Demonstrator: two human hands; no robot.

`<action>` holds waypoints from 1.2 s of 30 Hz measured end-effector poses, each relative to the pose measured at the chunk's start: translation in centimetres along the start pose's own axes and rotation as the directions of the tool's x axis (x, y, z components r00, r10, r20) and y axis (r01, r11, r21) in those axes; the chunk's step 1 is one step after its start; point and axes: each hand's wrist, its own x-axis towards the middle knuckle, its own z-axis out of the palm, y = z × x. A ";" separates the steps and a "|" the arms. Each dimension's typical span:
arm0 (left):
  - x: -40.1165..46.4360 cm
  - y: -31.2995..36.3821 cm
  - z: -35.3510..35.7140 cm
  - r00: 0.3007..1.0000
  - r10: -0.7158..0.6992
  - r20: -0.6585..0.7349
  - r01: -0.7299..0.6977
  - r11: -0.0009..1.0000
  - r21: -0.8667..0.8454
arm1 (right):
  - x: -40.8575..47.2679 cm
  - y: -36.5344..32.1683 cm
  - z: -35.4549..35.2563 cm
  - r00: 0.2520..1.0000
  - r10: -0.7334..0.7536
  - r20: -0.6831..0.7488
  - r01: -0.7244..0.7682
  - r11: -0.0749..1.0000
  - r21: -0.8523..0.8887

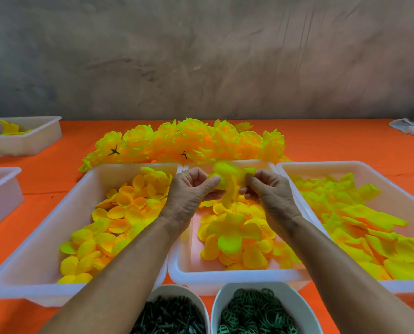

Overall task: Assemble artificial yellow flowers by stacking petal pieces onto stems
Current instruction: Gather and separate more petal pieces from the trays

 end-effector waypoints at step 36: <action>1.0 -0.4 -0.7 0.966 0.002 -0.258 -0.002 1.000 0.002 | 0.2 0.8 -0.4 0.985 0.136 0.102 -0.088 0.922 -0.378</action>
